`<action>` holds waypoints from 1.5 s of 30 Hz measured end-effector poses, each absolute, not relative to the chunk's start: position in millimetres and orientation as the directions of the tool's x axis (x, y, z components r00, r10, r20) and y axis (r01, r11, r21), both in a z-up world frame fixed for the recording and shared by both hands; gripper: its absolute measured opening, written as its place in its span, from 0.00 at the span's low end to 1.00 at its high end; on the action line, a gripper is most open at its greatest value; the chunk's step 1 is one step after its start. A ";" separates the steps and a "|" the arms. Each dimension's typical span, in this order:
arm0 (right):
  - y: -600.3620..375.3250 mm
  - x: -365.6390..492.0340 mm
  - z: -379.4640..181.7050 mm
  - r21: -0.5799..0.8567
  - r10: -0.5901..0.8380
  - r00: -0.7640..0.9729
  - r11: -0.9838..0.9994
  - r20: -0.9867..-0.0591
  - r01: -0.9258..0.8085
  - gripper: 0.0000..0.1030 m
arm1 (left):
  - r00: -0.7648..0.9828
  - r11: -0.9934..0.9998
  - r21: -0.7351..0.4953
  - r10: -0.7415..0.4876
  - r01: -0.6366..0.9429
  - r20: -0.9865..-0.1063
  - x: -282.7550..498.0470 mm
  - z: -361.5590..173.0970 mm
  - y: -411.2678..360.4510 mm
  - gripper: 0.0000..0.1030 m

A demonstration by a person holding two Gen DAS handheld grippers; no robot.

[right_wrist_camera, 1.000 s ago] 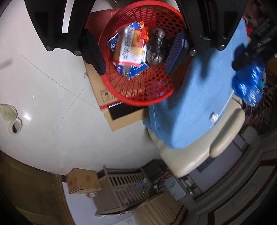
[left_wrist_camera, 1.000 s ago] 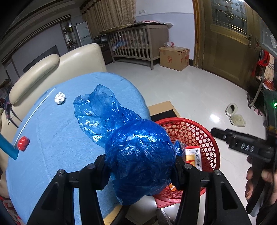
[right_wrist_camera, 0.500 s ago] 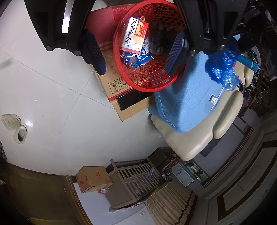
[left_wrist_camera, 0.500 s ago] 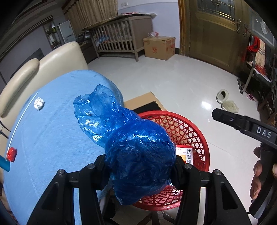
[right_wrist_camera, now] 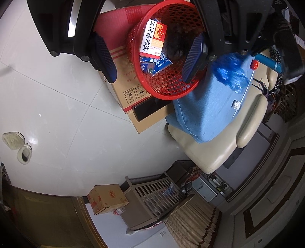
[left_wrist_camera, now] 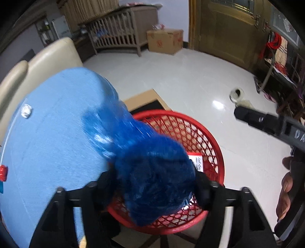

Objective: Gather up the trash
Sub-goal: 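Lower the blue bags into the red basket and open the left tool, then move both tools back over the table toward the white tissue and red bag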

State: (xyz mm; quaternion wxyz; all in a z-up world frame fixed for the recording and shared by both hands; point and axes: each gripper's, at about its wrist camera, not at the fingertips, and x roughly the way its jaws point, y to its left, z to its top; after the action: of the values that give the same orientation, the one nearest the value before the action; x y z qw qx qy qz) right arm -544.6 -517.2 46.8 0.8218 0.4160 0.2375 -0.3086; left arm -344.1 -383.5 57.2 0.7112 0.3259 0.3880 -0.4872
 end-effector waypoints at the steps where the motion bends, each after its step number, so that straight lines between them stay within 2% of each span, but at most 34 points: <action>1: -517.0 -544.5 47.6 0.537 -0.312 0.697 0.463 -0.646 0.705 0.72 | 0.232 0.315 0.095 -0.434 0.944 -0.870 -343.5 56.0 -383.3 0.74; 7: -513.3 -539.7 52.7 0.534 -0.313 0.702 0.476 -0.639 0.698 0.72 | 0.226 0.338 0.065 -0.463 0.939 -0.857 -333.3 65.0 -369.7 0.75; 17: -492.7 -497.5 64.1 0.505 -0.267 0.716 0.553 -0.645 0.662 0.72 | 0.343 0.492 0.068 -0.496 0.868 -0.798 -270.6 93.6 -308.8 0.75; 25: -453.2 -433.1 76.9 0.461 -0.183 0.723 0.661 -0.666 0.592 0.72 | 0.398 0.633 0.026 -0.454 0.773 -0.797 -213.8 82.6 -250.4 0.75; 39: -367.0 -301.5 85.9 0.349 -0.053 0.678 0.826 -0.734 0.442 0.72 | 0.435 0.742 -0.043 -0.438 0.669 -0.787 -147.5 67.8 -175.0 0.75; 45: -355.2 -235.1 87.0 0.320 -0.046 0.659 0.847 -0.751 0.425 0.72 | 0.503 0.830 -0.034 -0.369 0.556 -0.782 -99.4 55.1 -123.5 0.75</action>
State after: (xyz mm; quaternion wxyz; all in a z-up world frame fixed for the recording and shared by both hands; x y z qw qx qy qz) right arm -235.1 -355.2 87.0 0.8779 0.2422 0.3907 -0.1342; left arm -99.4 -123.5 55.1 0.8595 0.1119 0.4199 -0.2690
